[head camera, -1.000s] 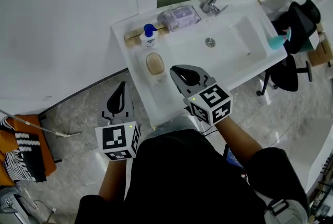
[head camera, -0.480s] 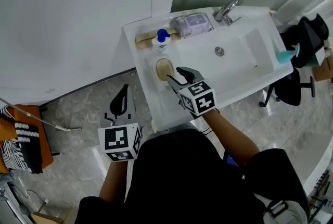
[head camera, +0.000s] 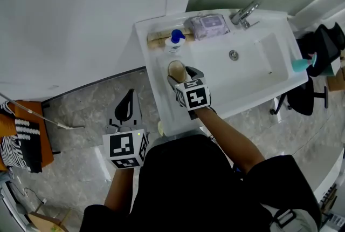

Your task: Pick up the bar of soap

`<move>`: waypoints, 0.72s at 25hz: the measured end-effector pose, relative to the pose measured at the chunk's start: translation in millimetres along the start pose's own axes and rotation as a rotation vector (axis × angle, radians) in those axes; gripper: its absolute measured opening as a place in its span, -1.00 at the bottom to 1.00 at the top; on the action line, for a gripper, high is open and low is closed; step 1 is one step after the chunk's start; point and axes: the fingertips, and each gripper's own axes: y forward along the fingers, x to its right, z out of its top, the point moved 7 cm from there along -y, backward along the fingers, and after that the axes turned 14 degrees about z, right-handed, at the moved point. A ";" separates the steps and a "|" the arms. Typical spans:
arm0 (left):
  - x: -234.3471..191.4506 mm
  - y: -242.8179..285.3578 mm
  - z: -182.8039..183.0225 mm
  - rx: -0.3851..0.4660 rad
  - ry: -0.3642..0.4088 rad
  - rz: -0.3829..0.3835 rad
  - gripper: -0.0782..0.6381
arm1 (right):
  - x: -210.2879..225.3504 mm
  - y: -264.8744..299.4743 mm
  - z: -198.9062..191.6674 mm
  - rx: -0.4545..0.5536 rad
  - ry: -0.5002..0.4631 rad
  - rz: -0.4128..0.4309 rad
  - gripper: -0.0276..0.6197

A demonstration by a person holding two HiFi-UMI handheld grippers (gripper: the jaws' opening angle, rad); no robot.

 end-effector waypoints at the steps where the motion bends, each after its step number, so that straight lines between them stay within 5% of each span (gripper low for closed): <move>1: -1.5 -0.4 -1.1 -0.002 -0.001 0.002 -0.76 | 0.0 3.1 -1.3 -0.010 0.003 -0.011 0.05; 18: -7.2 -3.9 -4.9 -0.001 -0.002 0.008 -0.76 | -1.0 23.3 -5.6 -0.122 0.042 -0.138 0.08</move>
